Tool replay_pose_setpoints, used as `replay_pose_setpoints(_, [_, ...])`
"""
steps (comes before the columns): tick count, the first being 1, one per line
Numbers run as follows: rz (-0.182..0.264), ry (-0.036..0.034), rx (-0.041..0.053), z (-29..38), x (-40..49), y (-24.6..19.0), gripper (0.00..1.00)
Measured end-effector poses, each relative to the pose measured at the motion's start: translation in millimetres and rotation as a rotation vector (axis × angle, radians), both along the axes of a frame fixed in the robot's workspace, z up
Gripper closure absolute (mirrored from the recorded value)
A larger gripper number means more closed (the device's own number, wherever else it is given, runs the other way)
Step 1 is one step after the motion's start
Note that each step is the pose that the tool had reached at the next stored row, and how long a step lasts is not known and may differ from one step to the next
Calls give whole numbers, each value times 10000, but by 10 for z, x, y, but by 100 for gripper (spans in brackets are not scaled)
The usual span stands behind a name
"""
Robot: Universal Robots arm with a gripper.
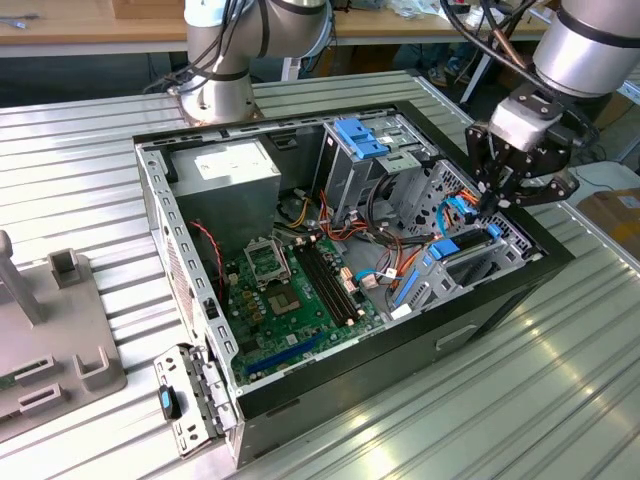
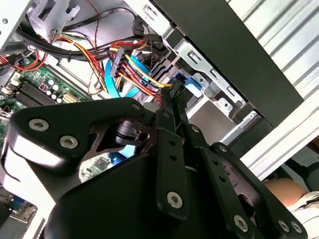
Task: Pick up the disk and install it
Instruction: 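Insert the first disk wire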
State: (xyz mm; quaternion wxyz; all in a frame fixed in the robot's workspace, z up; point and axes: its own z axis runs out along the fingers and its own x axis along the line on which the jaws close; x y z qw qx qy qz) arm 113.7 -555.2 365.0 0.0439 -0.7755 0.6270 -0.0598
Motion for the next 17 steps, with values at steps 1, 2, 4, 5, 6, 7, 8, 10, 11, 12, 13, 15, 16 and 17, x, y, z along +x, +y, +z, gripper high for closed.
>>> replay_pose_setpoints(1, [-364,-138,5,-63,-116,-12,84])
replay_pose_setpoints(2, [-755,-275,57,-78,-117,-54,84])
replay_pose_setpoints(4, [-754,-342,60,-79,-131,-67,84])
replay_pose_setpoints(5, [-754,-378,62,-81,-144,-71,84])
replay_pose_setpoints(6, [-754,-409,62,-81,-158,-74,84])
replay_pose_setpoints(7, [-754,-466,72,-86,-180,-78,84])
replay_pose_setpoints(8, [-754,-496,78,-92,-186,-78,84])
replay_pose_setpoints(10, [-755,-521,125,-111,-186,-78,84])
replay_pose_setpoints(11, [-756,-524,142,-111,-186,-78,84])
replay_pose_setpoints(12, [-756,-524,148,-112,-186,-78,84])
replay_pose_setpoints(13, [-757,-524,161,-113,-186,-78,84])
replay_pose_setpoints(15, [-758,-525,175,-132,-187,-87,84])
replay_pose_setpoints(16, [-758,-525,173,-132,-187,-88,84])
replay_pose_setpoints(17, [-757,-525,175,-133,-186,-92,84])
